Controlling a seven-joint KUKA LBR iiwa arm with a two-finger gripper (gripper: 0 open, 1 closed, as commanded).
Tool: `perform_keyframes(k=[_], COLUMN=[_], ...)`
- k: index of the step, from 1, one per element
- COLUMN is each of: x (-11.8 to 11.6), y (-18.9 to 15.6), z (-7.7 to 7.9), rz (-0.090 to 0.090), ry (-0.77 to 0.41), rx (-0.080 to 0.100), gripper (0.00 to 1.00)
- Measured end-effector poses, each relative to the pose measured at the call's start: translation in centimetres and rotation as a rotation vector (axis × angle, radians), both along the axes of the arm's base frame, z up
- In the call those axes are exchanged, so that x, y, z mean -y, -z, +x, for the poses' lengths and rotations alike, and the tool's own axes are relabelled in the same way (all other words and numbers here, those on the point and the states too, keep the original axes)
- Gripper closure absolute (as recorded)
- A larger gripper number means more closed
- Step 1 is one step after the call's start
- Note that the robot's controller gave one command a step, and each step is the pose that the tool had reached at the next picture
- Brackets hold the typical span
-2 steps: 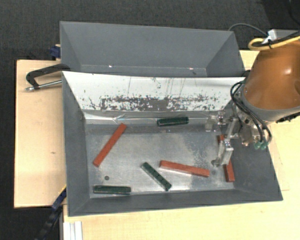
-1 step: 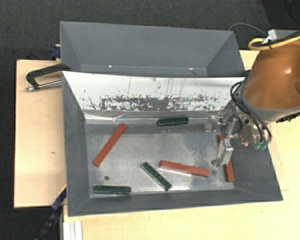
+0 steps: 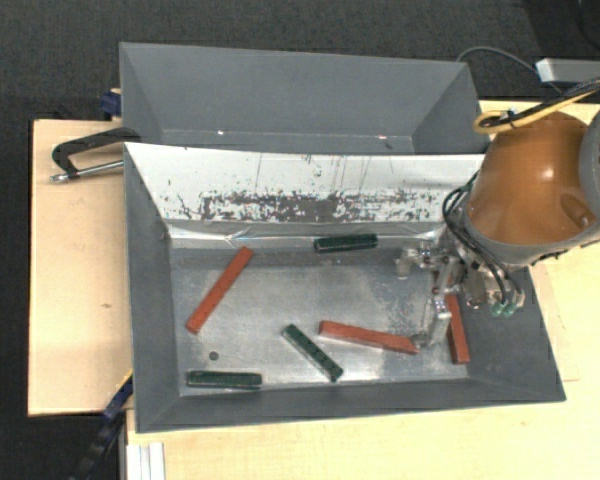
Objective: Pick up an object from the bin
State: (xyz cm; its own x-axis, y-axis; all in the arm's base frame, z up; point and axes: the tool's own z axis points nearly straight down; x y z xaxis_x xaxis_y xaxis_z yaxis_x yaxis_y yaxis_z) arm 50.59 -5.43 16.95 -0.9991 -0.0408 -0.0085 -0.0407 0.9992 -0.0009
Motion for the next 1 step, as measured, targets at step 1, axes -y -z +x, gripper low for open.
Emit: perform_keyframes(k=[1], x=[-0.48], y=[6.05], z=[0.85], rz=[0.001], ry=[0.022], rx=[-0.002], gripper=[0.0])
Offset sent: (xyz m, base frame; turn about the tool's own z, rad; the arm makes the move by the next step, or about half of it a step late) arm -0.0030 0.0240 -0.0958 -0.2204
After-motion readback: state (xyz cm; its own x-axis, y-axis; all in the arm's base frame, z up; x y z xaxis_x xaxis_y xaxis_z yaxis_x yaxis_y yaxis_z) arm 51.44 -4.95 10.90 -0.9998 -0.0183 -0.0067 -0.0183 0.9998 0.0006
